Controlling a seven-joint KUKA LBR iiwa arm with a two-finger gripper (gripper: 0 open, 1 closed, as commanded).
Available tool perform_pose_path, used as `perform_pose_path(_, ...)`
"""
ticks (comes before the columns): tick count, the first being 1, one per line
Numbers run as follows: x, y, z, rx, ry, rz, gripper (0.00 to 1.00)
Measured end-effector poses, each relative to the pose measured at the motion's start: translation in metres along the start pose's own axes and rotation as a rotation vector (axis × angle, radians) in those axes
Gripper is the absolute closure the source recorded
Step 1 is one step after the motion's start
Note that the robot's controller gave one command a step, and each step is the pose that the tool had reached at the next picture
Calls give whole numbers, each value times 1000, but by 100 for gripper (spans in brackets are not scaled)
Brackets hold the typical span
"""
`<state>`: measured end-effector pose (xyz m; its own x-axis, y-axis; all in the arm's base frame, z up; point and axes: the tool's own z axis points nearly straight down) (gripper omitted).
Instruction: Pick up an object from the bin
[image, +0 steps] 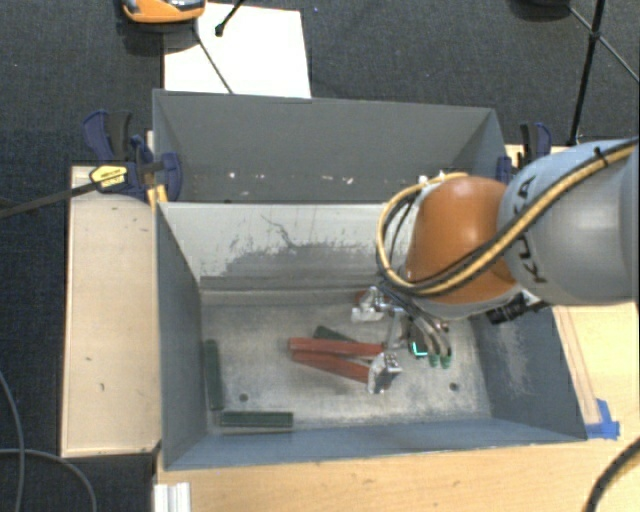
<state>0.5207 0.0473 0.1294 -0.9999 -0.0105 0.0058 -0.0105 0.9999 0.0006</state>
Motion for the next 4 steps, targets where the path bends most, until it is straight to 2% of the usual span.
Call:
perform_pose_path(1, -2, 0, -4, 0, -8, 1, 0)
perform_pose_path(2, 0, 25, 54, -3, -29, 107, 100)
perform_pose_path(3, 0, 25, 54, -3, -29, 108, 100)
perform_pose_path(4, -45, 5, -99, 0, -8, 69, 100)
